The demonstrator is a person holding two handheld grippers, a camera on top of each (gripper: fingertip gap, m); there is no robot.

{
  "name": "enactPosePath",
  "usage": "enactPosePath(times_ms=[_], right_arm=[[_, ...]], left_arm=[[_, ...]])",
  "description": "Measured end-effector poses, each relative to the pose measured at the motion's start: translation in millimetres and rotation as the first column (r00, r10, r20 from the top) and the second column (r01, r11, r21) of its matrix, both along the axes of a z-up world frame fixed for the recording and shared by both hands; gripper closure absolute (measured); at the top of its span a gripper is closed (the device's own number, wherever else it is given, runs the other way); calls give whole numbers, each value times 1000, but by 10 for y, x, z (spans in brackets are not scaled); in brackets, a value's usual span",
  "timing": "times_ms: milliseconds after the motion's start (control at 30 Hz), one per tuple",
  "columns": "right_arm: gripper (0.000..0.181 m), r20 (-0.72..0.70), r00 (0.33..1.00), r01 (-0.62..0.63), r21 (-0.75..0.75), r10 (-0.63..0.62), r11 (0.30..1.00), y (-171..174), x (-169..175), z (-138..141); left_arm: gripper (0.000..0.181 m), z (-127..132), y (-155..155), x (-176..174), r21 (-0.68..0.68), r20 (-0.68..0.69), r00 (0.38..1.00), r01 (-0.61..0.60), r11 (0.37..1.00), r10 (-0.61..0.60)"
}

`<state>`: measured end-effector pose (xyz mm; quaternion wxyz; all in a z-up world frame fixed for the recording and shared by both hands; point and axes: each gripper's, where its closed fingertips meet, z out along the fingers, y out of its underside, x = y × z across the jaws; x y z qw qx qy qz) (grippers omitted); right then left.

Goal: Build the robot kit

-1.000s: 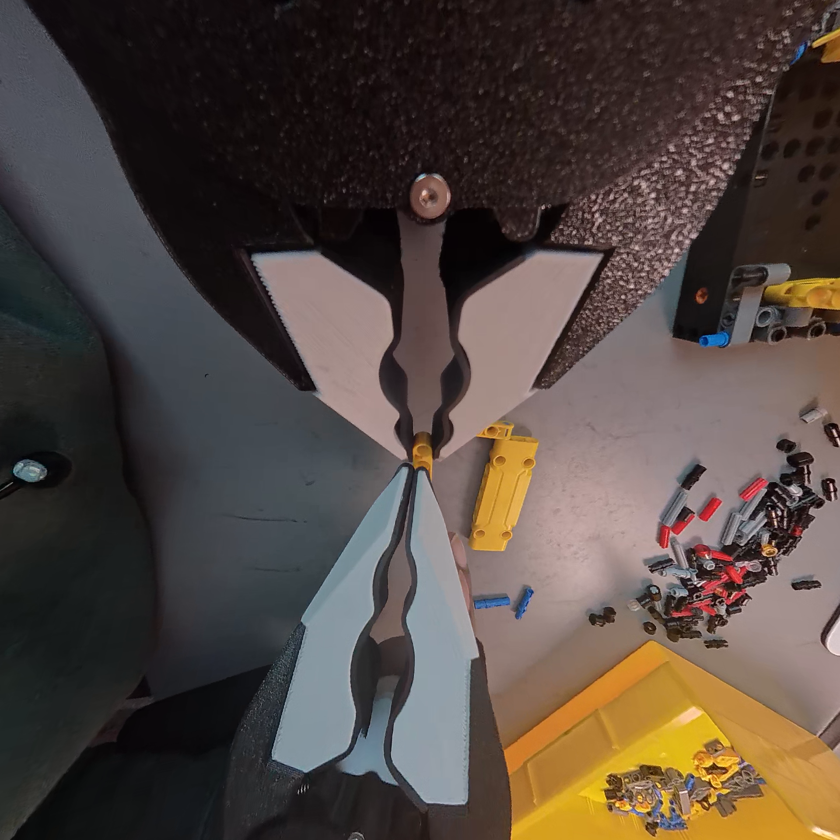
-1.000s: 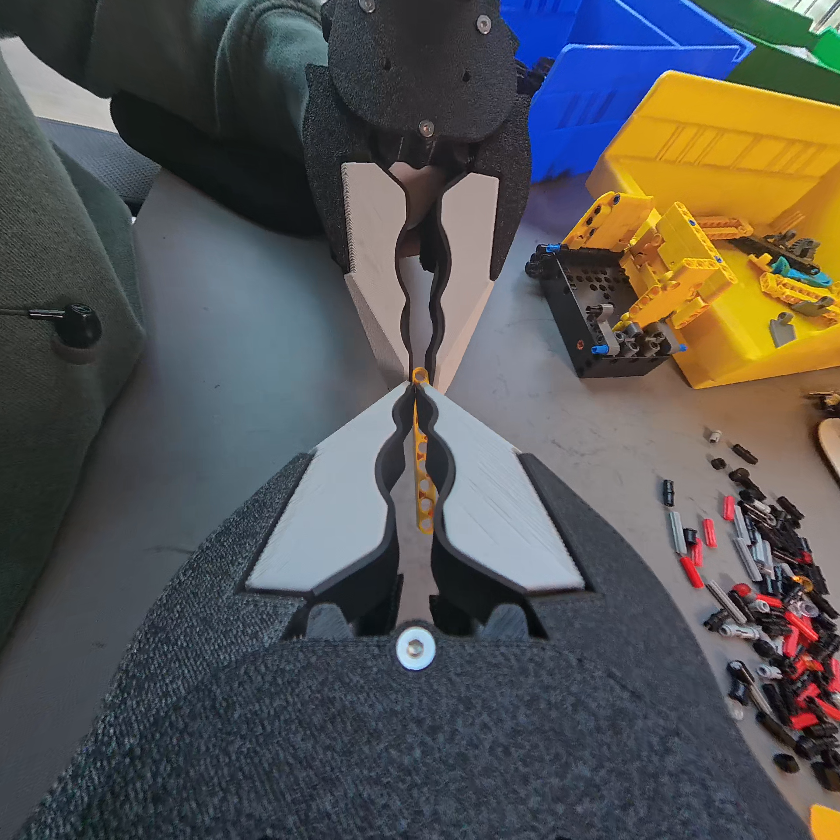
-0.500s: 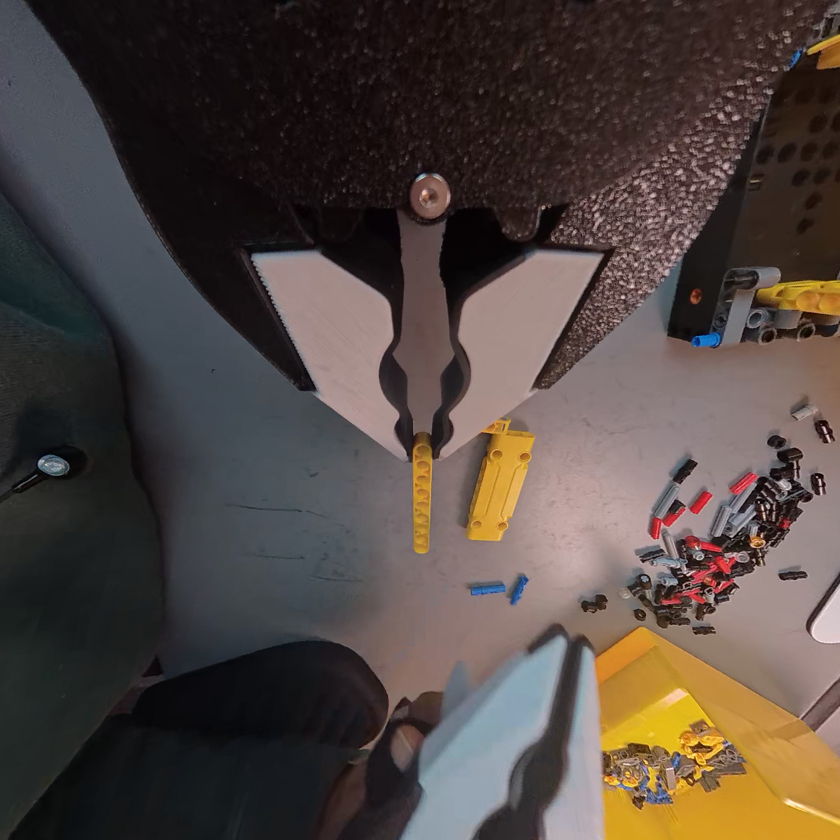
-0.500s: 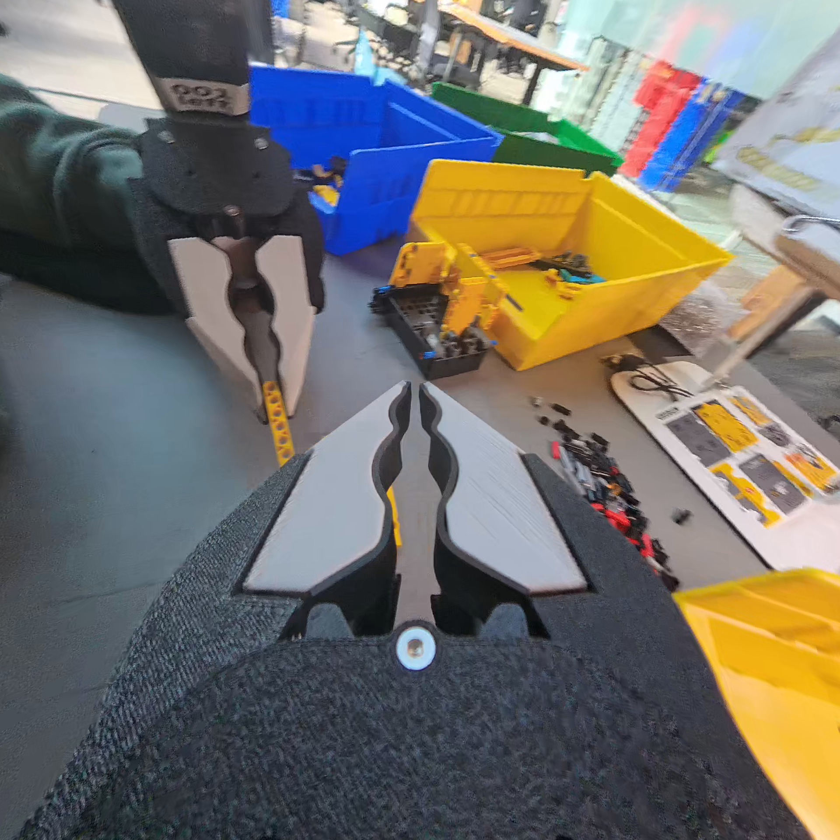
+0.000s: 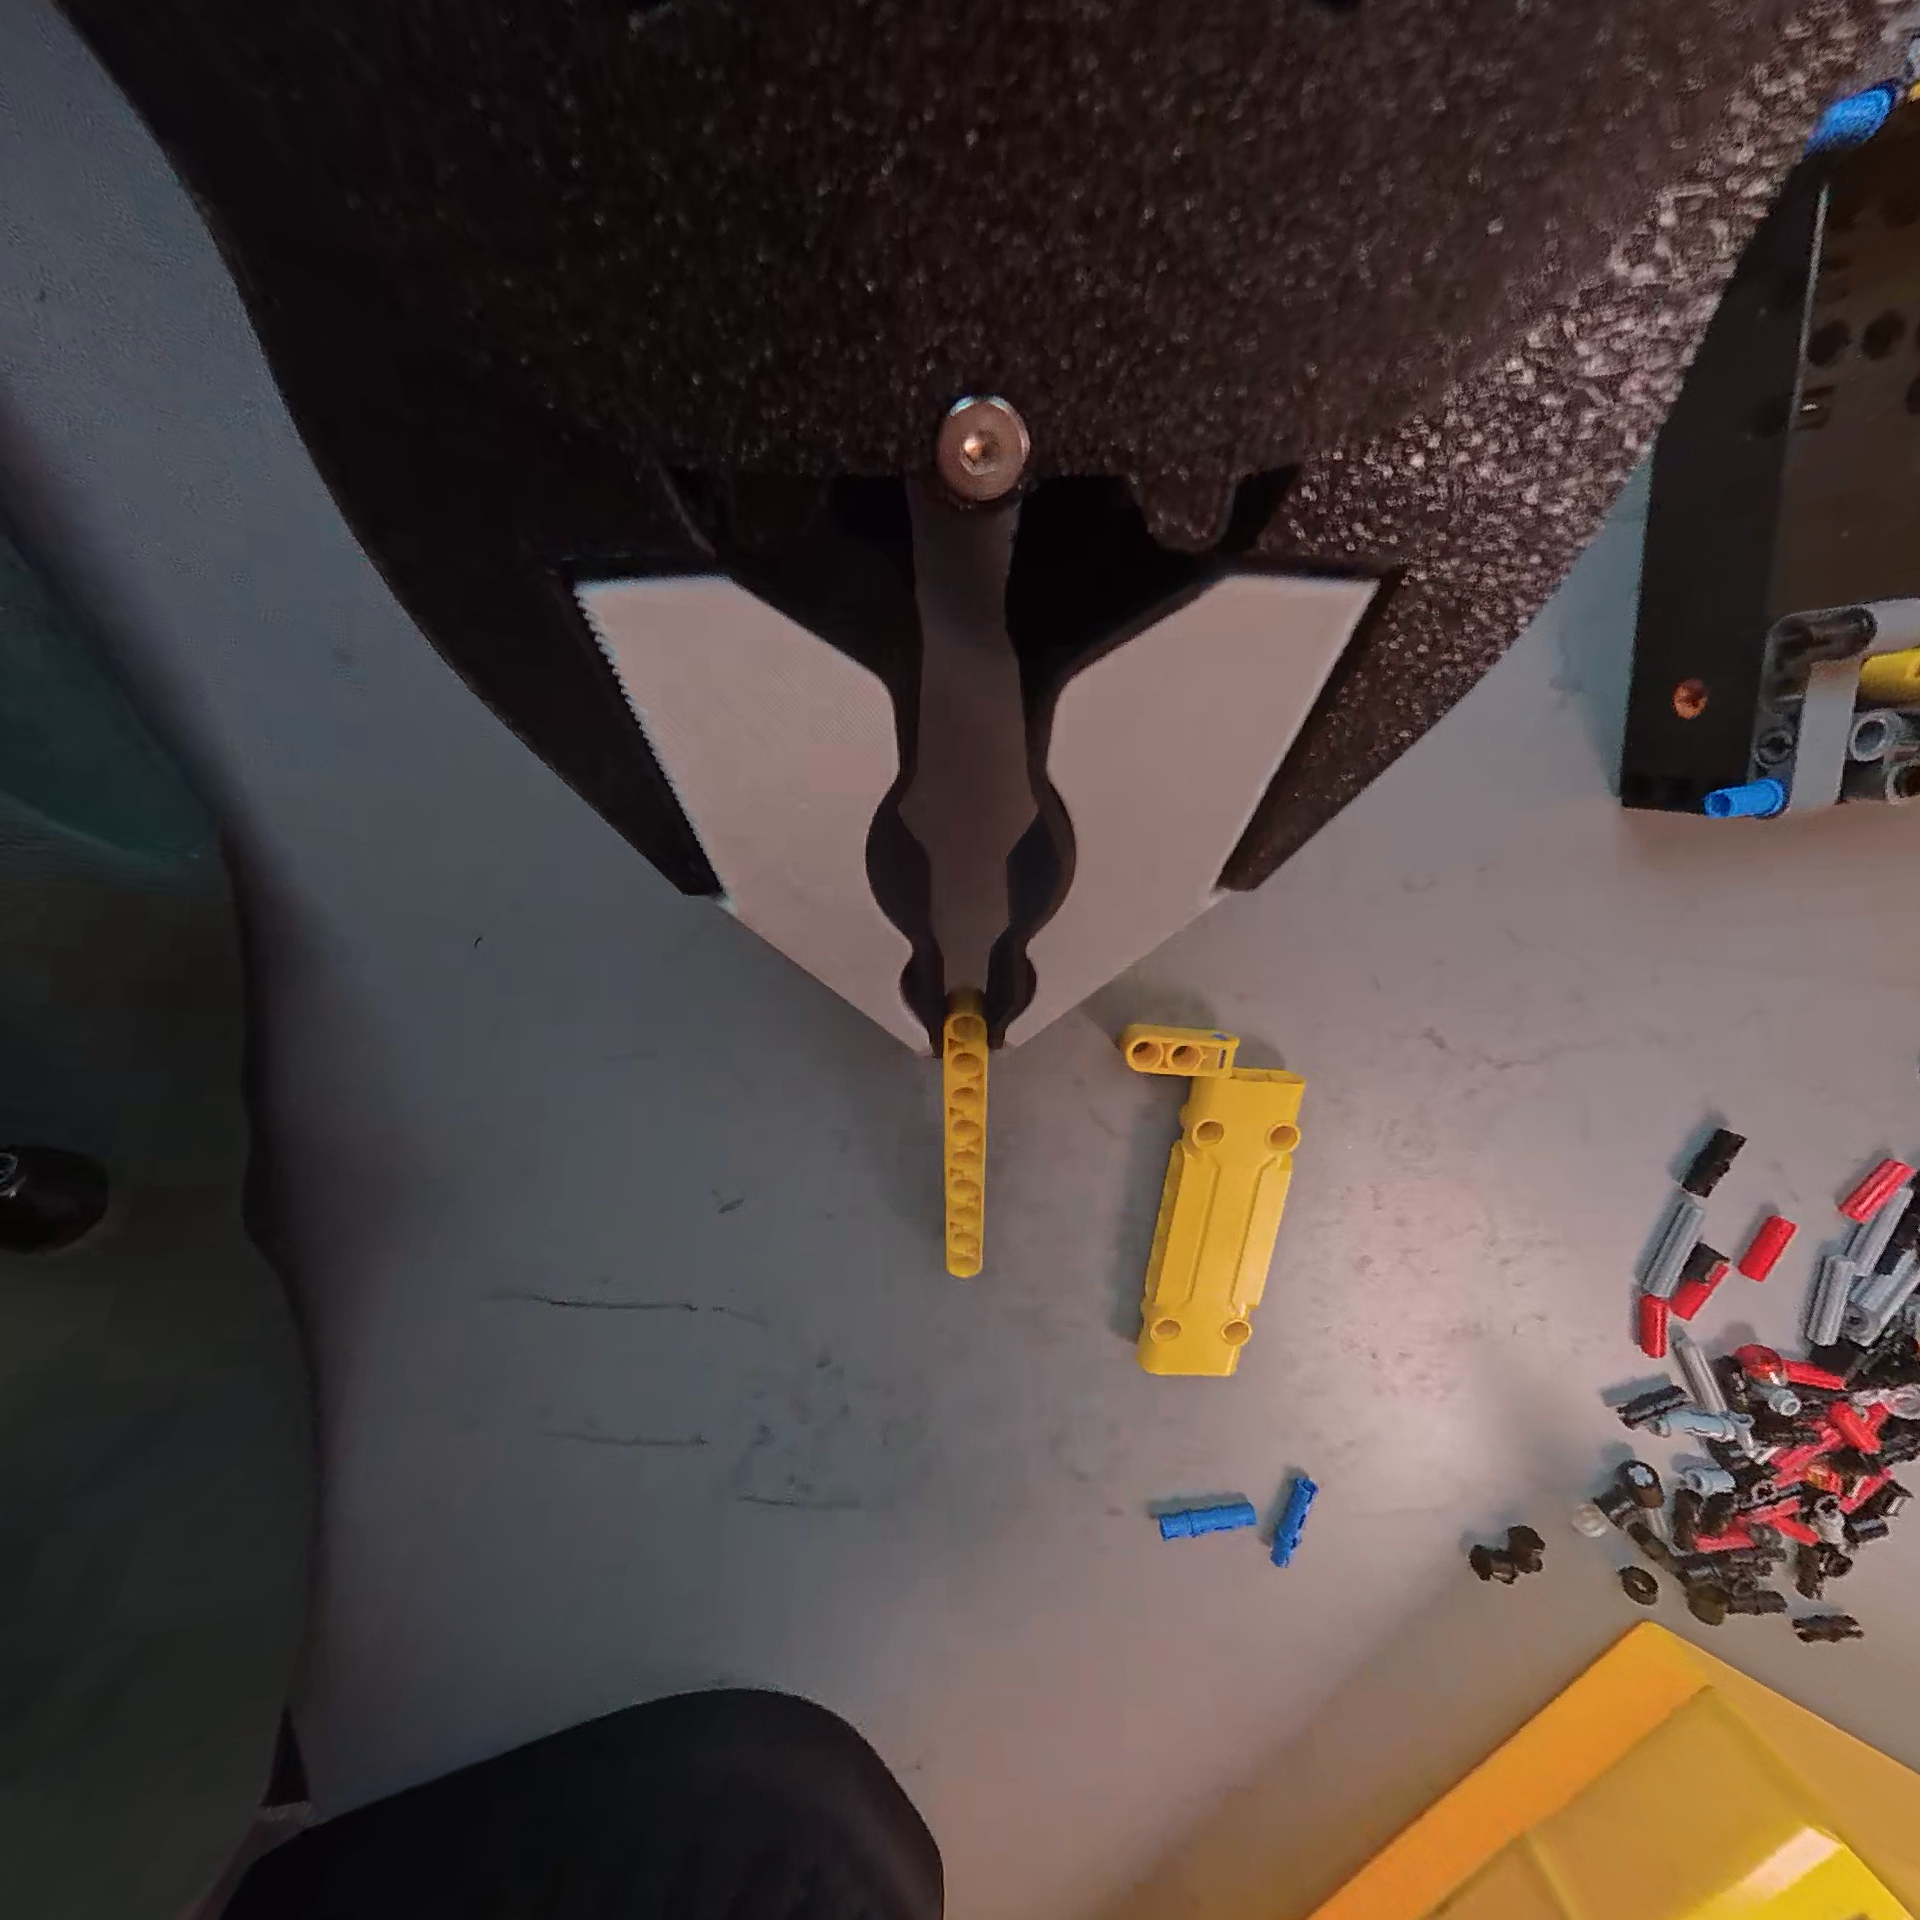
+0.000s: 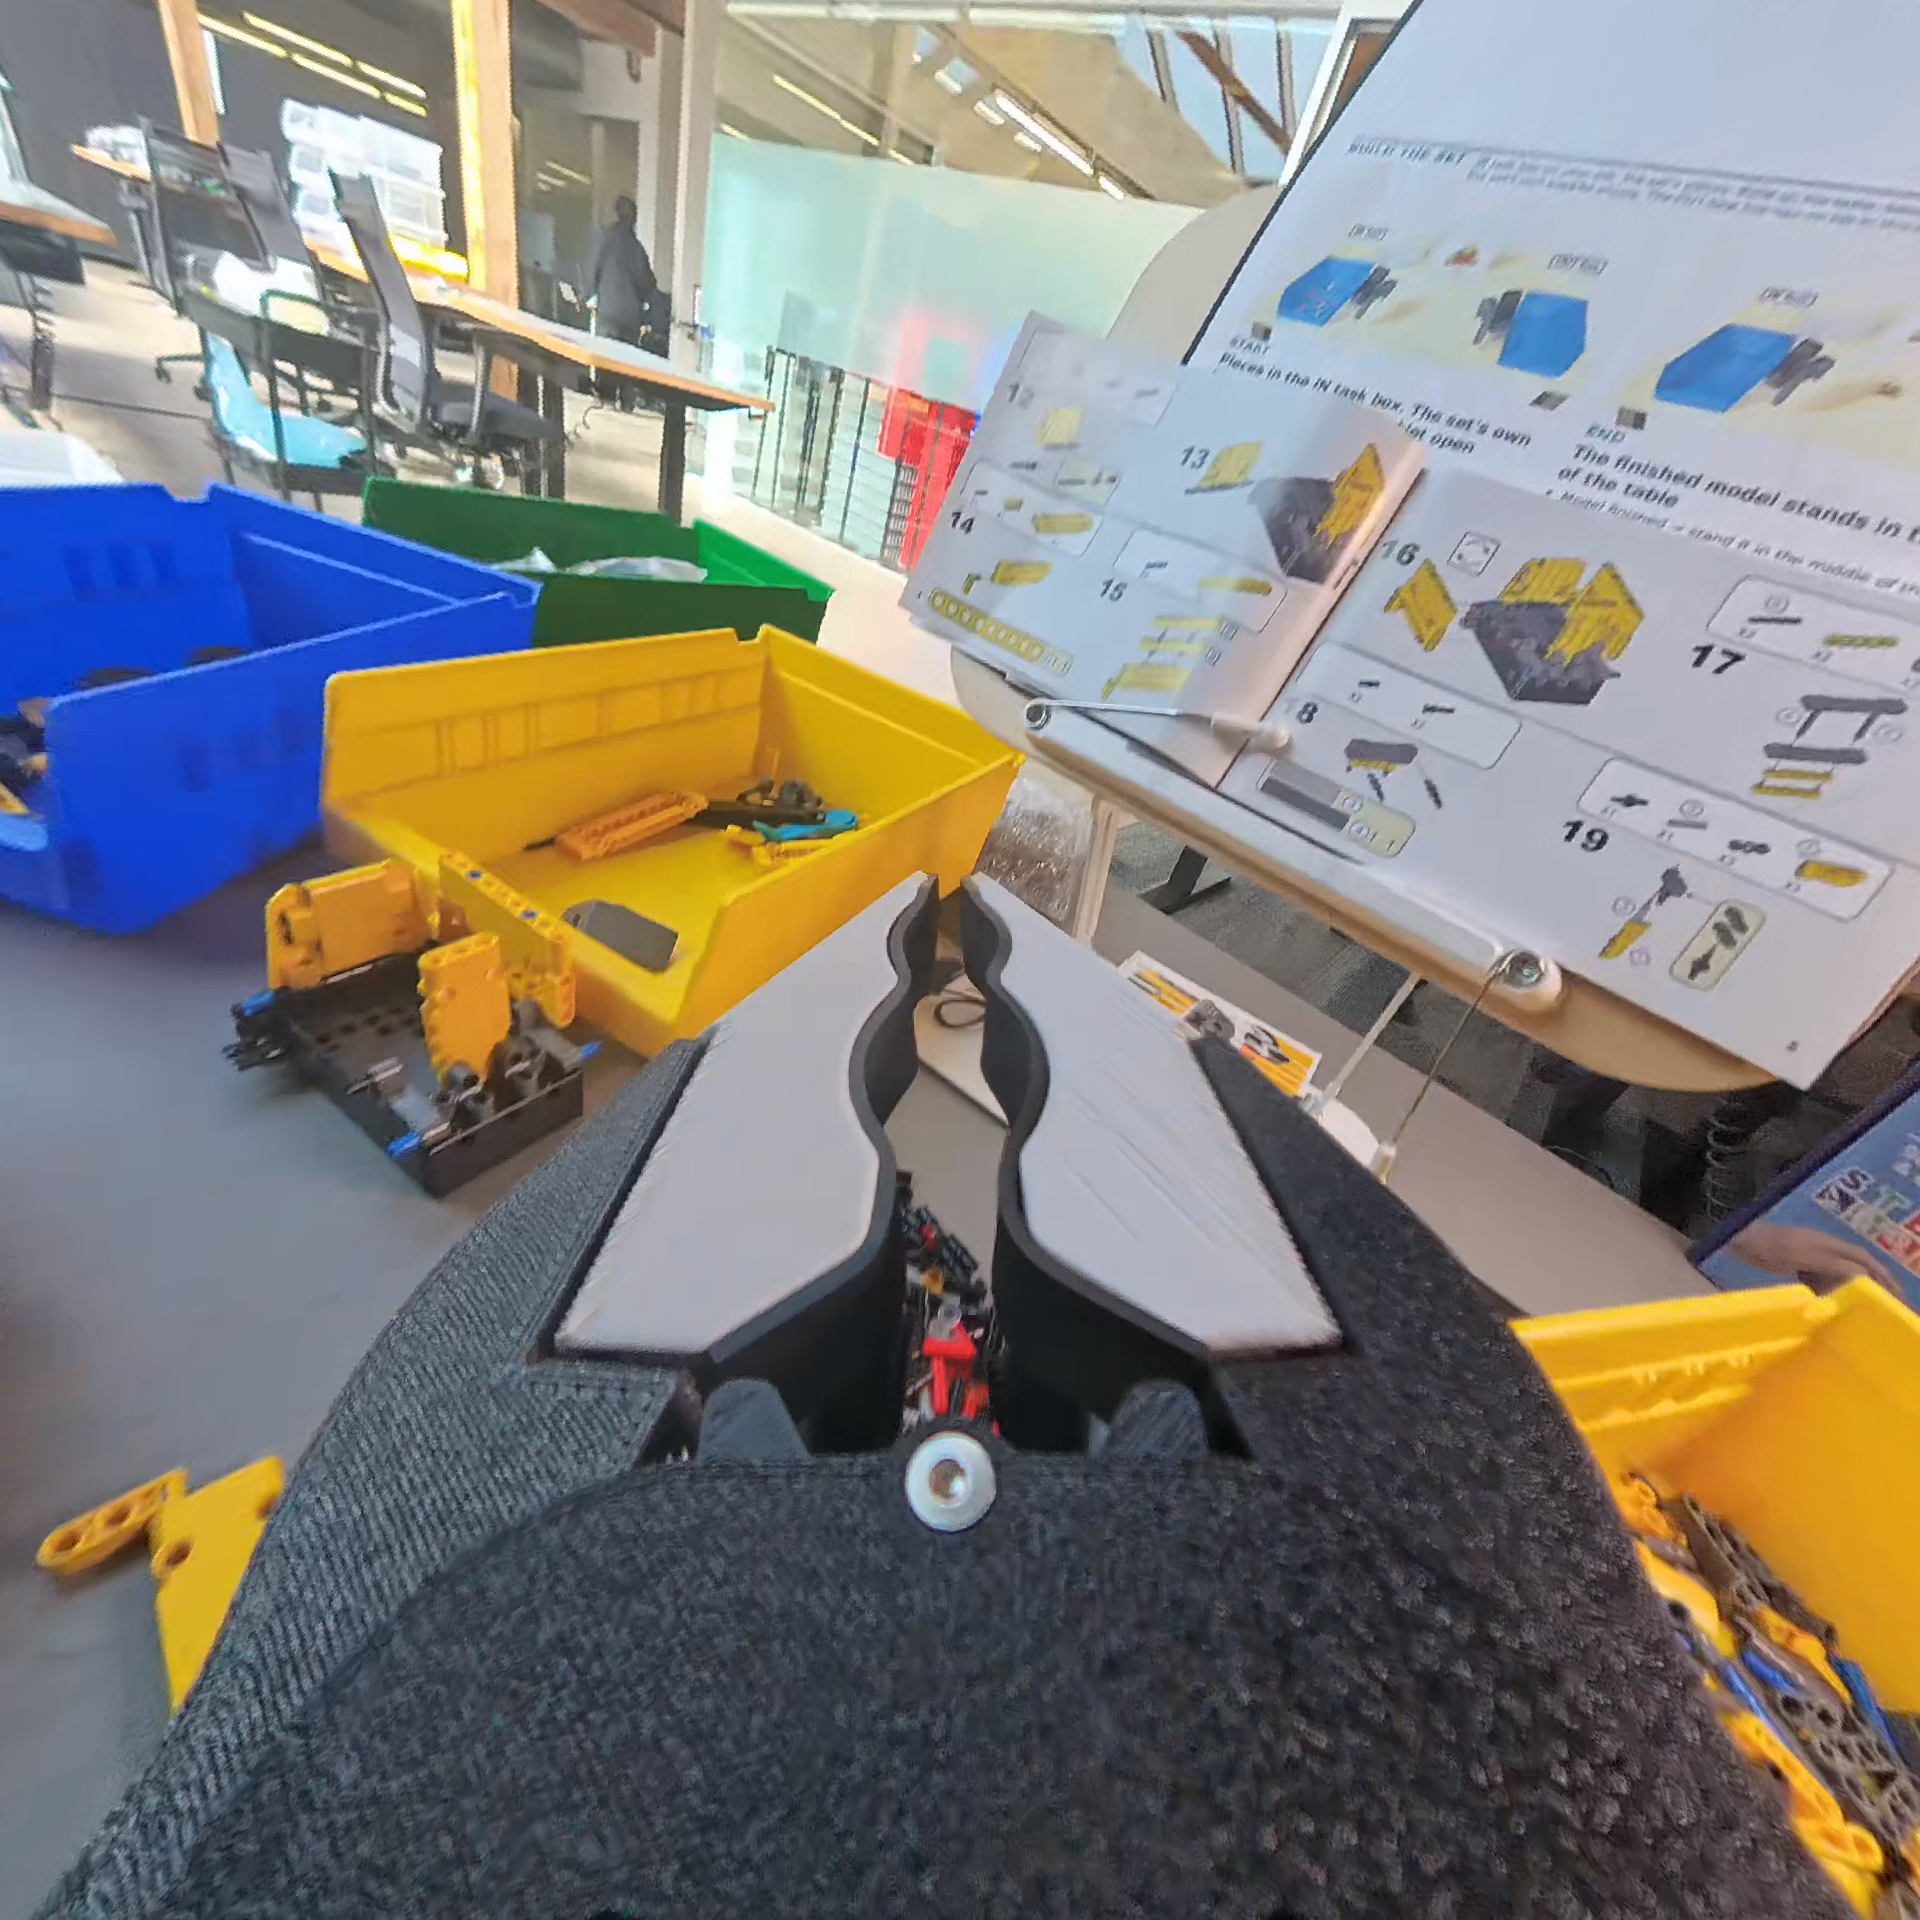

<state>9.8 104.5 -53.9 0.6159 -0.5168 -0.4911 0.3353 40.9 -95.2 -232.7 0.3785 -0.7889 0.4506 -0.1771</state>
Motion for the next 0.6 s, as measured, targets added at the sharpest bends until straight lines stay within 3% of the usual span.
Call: enactPosePath(times_ms=[300,433,600], right_arm=[[178,-37,997,67,117,-64,991,600,-855,512],[178,-3,992,126,177,-128,976,984,-1164,613],[178,51,979,187,188,-200,964,1345,-1298,564]], left_arm=[[175,-94,13,-129,-36,-43,998,-37,999,35],[175,-95,11,-135,-41,-40,999,-37,998,35],[175,-96,11,-135,-45,-36,999,-36,998,34]])
